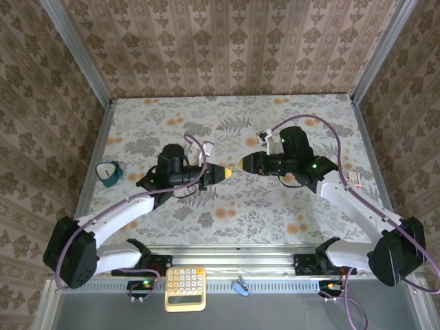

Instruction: Unlock with the key

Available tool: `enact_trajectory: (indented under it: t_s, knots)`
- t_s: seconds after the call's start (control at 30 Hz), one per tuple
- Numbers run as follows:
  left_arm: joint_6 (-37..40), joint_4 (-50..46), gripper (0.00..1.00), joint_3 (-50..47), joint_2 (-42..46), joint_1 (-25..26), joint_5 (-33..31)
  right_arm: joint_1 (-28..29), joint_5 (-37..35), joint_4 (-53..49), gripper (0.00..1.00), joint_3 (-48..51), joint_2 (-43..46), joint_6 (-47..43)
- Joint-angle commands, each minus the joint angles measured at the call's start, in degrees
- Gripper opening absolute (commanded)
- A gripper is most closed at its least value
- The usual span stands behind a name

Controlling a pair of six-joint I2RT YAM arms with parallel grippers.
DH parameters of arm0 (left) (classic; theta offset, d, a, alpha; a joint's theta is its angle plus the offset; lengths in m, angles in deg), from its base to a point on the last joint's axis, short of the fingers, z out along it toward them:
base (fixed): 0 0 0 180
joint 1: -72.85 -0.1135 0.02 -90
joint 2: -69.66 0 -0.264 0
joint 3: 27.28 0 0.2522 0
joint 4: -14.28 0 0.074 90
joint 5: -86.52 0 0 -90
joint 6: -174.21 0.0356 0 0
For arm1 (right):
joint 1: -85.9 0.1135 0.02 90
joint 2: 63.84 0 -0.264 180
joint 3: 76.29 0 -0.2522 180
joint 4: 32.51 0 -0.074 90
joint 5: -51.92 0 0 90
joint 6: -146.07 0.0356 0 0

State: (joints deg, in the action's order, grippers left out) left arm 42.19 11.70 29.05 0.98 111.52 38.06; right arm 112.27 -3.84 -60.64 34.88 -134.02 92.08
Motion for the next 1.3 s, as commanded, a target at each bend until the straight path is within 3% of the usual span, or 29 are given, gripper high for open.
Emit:
enact_trajectory:
  t_s: [0.0, 0.23, 0.43, 0.53, 0.63, 0.73, 0.93, 1.27]
  knots:
    - [8.01, -16.53, 0.00, 6.50, -1.92, -0.74, -1.68, -0.95, -5.65, -1.34, 0.35, 1.82, -0.93, -0.29]
    - [12.23, -26.61, 0.00, 13.13, -7.90, -1.86, 1.81, -2.61, 2.25, 11.75, 0.33, 7.83, -0.33, 2.90]
    - [11.95, -22.97, 0.00, 14.55, -9.89, -2.18, 8.56, -3.75, 9.38, 25.66, 0.45, 12.88, -1.82, 7.99]
    - [10.79, -20.63, 0.00, 14.77, -9.87, -2.05, 11.42, -3.78, 12.09, 30.46, 0.45, 14.01, -2.88, 10.25]
    - [10.90, -20.14, 0.00, 15.17, -9.89, -1.70, 13.15, -3.78, 14.28, 34.63, 0.38, 15.01, -3.37, 12.16]
    - [10.84, -19.56, 0.00, 15.01, -9.54, -1.45, 13.83, -3.77, 15.68, 36.76, 0.33, 15.36, -3.05, 13.02]
    - [9.79, -17.08, 0.00, 13.98, -8.62, -1.26, 14.04, -3.78, 18.16, 38.09, 0.35, 15.68, -2.68, 13.74]
    - [9.59, -15.95, 0.00, 12.85, -7.60, -1.37, 13.59, -3.51, 21.38, 37.81, 0.23, 16.32, -1.50, 13.27]
